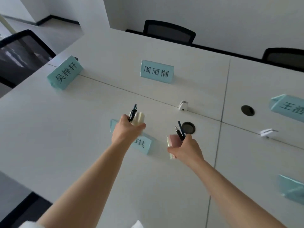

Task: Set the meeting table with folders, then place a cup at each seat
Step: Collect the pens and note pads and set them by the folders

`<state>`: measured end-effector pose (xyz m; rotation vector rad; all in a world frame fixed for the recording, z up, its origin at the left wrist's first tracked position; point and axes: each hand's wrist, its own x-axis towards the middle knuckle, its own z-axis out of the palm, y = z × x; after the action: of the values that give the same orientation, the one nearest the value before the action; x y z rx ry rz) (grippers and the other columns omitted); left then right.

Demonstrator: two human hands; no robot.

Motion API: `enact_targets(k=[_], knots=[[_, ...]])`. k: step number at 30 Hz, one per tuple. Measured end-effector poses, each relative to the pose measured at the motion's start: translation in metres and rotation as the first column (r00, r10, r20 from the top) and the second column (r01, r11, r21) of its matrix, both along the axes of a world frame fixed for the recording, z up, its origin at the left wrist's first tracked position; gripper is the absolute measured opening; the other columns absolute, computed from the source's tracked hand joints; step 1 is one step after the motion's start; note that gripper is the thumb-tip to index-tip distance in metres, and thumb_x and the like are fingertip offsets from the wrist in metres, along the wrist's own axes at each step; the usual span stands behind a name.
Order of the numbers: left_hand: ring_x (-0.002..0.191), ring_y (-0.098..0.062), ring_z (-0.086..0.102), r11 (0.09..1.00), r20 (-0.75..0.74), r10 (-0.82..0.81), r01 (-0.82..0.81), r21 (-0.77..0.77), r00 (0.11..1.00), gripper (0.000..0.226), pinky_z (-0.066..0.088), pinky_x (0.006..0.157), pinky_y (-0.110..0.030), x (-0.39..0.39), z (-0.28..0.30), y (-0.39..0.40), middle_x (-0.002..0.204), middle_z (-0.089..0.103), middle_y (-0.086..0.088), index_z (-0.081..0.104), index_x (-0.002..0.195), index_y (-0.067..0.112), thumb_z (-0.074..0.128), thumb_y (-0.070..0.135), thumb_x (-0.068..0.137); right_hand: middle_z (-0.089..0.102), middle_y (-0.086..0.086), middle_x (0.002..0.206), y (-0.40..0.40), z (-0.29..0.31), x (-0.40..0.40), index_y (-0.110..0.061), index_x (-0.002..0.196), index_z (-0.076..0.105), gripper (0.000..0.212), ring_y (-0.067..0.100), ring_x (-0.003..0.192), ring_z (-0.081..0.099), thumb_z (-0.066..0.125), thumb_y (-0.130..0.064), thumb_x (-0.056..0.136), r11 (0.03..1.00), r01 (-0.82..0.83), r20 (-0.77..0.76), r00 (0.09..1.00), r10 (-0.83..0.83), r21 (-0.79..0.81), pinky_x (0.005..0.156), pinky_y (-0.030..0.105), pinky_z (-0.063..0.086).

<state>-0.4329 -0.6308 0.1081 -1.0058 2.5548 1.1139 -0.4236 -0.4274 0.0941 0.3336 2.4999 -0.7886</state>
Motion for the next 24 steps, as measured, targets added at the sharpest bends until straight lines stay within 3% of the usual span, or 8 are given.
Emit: enact_targets(k=[3,7,13,17,21,24], knots=[[0.085,-0.024,0.060,0.995,-0.036,0.031,-0.027,0.099,0.999,0.040,0.049,0.073,-0.033,0.076,0.000,0.055,0.092,0.063,-0.001,0.054,0.104,0.022,0.070,0.041,0.073,0.053,0.004,0.108,0.039,0.006,0.058,-0.012,0.115,0.041,0.063,0.023,0.085,0.055,0.072,-0.040,0.068,0.998,0.027,0.021,0.999,-0.026,-0.053,0.056,0.027,0.039],[0.079,-0.014,0.061,0.966,-0.044,0.103,-0.090,0.241,0.994,0.034,0.047,0.066,-0.029,0.174,-0.006,0.123,0.087,0.066,0.004,0.058,0.102,0.023,0.073,0.034,0.073,0.057,0.001,0.106,0.084,0.010,0.137,-0.015,0.115,0.044,0.060,0.020,0.085,0.054,0.074,-0.039,0.069,0.984,0.087,0.055,0.995,-0.079,-0.152,0.065,0.028,0.041],[0.075,-0.009,0.060,0.962,0.041,0.075,-0.083,0.260,0.996,0.032,0.043,0.057,-0.026,0.283,-0.010,0.185,0.087,0.064,0.004,0.057,0.102,0.022,0.072,0.032,0.076,0.057,0.002,0.103,0.144,0.006,0.232,-0.016,0.109,0.044,0.057,0.020,0.086,0.059,0.072,-0.041,0.067,0.983,0.119,0.047,0.992,-0.114,-0.137,0.066,0.029,0.046],[0.074,-0.010,0.061,0.976,0.077,0.036,-0.051,0.213,0.996,0.030,0.045,0.060,-0.027,0.333,-0.006,0.205,0.085,0.065,0.005,0.057,0.098,0.024,0.072,0.036,0.074,0.056,0.003,0.103,0.175,0.007,0.279,-0.016,0.105,0.040,0.056,0.022,0.083,0.058,0.072,-0.043,0.067,0.983,0.159,0.050,0.987,-0.155,-0.089,0.062,0.029,0.043],[0.078,-0.012,0.061,0.978,0.081,-0.070,0.052,0.204,0.994,0.031,0.048,0.066,-0.029,0.371,-0.002,0.220,0.084,0.065,0.007,0.057,0.098,0.027,0.072,0.038,0.073,0.056,0.002,0.099,0.198,0.018,0.332,-0.014,0.103,0.041,0.053,0.018,0.075,0.055,0.072,-0.042,0.069,0.963,0.251,0.034,0.968,-0.249,-0.094,0.052,0.026,0.036],[0.077,-0.008,0.060,0.964,0.065,-0.168,0.150,0.217,0.984,0.030,0.047,0.066,-0.029,0.391,-0.002,0.227,0.083,0.065,0.008,0.057,0.098,0.027,0.072,0.037,0.074,0.056,0.001,0.099,0.209,0.021,0.373,-0.014,0.102,0.043,0.052,0.020,0.080,0.056,0.071,-0.042,0.068,0.938,0.331,0.015,0.943,-0.331,-0.099,0.056,0.028,0.039]])
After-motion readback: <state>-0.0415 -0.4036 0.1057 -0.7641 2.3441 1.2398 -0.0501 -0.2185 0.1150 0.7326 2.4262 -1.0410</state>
